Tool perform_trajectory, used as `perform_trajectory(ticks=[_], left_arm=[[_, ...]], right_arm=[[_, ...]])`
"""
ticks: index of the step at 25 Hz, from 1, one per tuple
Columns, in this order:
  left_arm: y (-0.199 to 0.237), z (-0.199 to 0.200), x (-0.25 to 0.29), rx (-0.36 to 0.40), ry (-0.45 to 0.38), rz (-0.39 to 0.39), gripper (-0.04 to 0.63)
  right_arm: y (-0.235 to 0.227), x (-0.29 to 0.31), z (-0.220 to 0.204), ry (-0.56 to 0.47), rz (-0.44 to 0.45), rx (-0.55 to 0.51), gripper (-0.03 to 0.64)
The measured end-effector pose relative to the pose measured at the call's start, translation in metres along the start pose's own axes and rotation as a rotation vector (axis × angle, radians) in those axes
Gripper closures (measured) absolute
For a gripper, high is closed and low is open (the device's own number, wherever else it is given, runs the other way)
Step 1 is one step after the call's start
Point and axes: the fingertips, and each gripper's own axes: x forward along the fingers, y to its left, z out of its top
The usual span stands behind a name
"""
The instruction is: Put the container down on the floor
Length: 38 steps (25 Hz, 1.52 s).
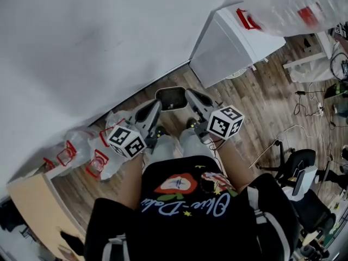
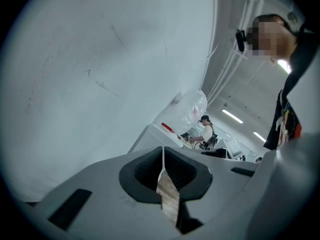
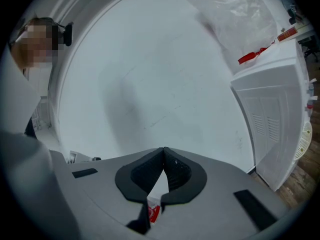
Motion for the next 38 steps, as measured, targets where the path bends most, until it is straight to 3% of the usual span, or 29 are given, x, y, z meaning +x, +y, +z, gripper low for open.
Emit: perform_trajectory(ticks=[9, 13, 22, 28, 33, 38], left_arm=[[-0.024, 0.042, -0.017, 0.118, -0.045, -0.004, 0.583], [-0.035, 0.059, -0.025, 0.160, -0.070, -0.019, 0.583], [-0.057, 0.078, -0.040, 0.204, -0.120, -0.075, 0.583], [-0.055, 0.076, -0.046, 0.206, -0.112, -0.083, 0.583], [-0.054, 0.075, -0.046, 0.209, -0.097, -0.094, 0.583], [-0.054, 0.078, -0.045, 0.209, -0.091, -0.111, 0.583]], right_arm=[[0.039, 0.002, 0.012, -0.018, -0.015, -0.078, 0.618], [0.060, 0.002, 0.026, -0.068, -0.002, -0.036, 0.617], [0.097, -0.006, 0.034, -0.102, -0.010, -0.105, 0.617], [0.099, -0.010, 0.026, -0.109, -0.026, -0.078, 0.618], [0.109, -0.009, 0.027, -0.114, -0.017, -0.142, 0.618], [0.113, -0.008, 0.031, -0.126, -0.016, -0.131, 0.618]])
